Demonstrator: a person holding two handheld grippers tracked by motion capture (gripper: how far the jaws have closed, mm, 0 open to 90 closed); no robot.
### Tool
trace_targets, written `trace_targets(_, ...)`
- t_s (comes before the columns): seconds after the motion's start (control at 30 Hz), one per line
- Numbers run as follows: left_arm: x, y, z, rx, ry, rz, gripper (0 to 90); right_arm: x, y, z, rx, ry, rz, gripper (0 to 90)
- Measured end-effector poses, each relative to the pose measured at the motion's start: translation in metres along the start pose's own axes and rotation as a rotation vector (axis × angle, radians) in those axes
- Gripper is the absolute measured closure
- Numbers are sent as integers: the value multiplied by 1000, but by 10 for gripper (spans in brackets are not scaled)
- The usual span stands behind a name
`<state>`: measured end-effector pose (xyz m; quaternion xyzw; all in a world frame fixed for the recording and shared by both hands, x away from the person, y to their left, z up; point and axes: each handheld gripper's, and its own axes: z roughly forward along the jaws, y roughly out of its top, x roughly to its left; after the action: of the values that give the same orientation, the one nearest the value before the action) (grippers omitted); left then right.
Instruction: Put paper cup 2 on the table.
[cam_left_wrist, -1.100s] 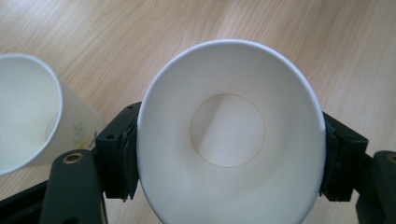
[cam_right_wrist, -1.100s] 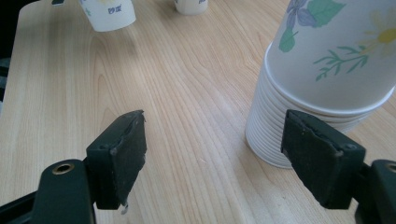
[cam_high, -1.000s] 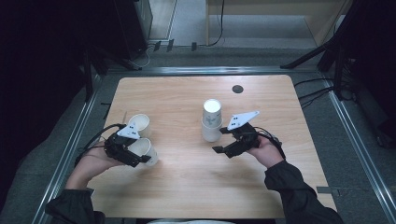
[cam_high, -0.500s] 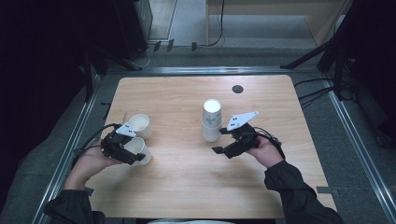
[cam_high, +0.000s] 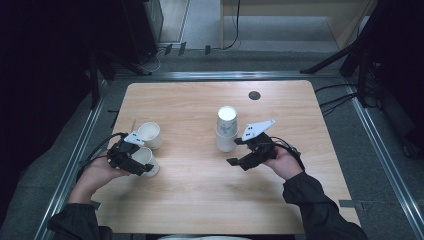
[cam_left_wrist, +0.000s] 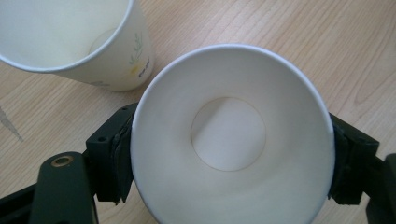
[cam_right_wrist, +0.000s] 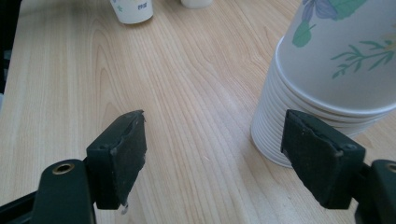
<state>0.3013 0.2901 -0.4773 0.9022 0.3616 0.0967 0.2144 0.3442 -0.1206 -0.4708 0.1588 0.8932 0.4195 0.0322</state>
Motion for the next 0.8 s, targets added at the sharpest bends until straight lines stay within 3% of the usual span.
trace_targets(0.37, -1, 0, 3, 9, -3, -7, 190, 0, 0, 0, 0, -2, -2, 229)
trace_targets(0.8, -2, 2, 2, 1, -42, -10, 134, 1, 0, 1, 7, 2, -2, 229)
